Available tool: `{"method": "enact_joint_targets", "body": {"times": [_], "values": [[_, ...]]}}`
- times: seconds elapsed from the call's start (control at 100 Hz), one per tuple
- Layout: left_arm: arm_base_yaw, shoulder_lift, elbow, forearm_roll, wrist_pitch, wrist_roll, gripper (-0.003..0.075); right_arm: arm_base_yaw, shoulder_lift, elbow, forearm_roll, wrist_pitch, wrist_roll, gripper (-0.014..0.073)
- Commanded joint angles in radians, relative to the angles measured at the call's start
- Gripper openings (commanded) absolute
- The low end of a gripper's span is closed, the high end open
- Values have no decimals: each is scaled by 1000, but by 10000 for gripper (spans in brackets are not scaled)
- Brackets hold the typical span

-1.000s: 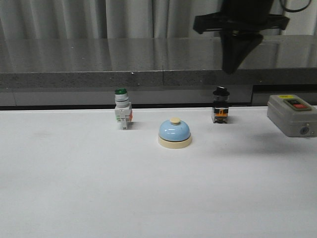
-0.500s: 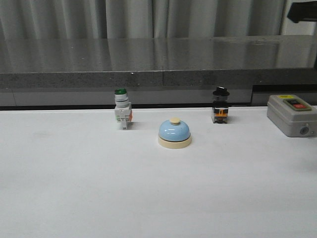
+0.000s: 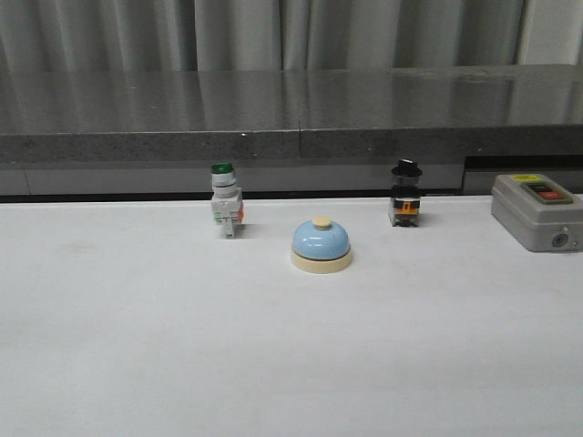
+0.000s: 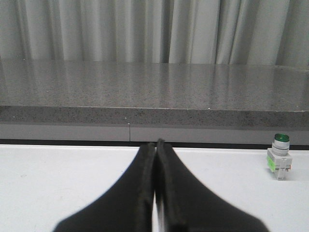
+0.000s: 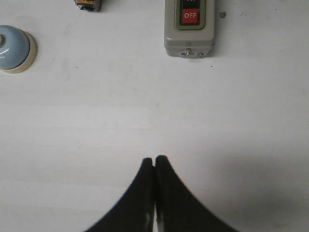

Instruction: Place and press bell with both arms

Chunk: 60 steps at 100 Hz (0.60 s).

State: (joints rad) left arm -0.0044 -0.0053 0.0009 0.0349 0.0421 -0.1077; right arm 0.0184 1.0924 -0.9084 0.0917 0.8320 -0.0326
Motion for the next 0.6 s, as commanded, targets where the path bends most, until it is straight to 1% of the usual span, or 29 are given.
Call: {"method": "enact_joint_targets", "body": {"times": [0.0,0.33,0.59], "values": [[1,-30,42,-7,-79,-9,-20,-5,-91,10,15,-61,0,-60],[1,-30,42,-7,-79,-9,-20,-5,-382,174,18,-154,0,-60],[1,-30,42,-7,-79,-9,-20,-5,-617,348,22,-249,0,-60]]}}
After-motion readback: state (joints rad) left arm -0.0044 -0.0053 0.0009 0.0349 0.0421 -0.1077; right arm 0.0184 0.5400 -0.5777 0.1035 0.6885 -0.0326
